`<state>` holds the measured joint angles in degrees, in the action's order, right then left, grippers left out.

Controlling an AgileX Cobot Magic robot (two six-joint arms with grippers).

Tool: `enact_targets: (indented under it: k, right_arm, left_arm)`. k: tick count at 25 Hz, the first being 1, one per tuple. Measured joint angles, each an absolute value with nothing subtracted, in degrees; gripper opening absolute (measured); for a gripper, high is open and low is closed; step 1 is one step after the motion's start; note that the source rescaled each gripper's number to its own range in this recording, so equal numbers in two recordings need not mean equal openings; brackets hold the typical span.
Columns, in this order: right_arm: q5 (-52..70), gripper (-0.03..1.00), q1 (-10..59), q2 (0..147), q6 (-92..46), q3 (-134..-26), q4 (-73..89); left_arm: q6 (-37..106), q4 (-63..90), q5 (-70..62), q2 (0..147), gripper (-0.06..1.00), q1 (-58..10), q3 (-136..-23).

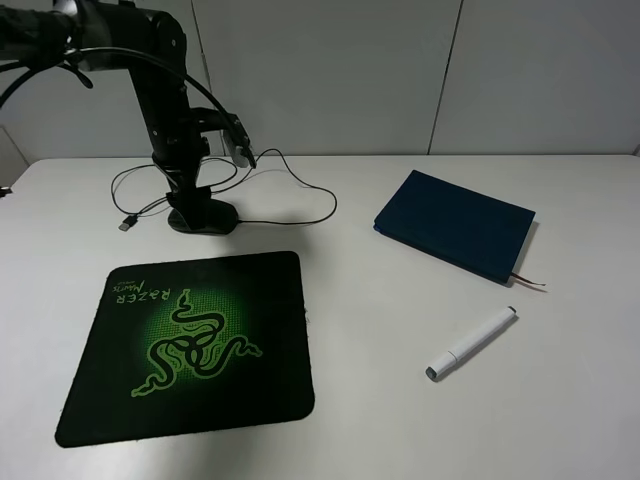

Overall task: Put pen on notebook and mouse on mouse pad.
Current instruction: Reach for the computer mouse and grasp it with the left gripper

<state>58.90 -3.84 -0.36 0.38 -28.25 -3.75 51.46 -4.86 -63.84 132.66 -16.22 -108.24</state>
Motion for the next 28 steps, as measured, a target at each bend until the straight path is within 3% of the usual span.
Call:
enact_targets:
  k: [28]
  right_arm:
    - [58.9,1.0,-3.84,-0.36,0.38,-28.25,-3.75]
  left_arm:
    - [61.03,-1.08,-56.04,139.31,1.0,-16.22,-109.9]
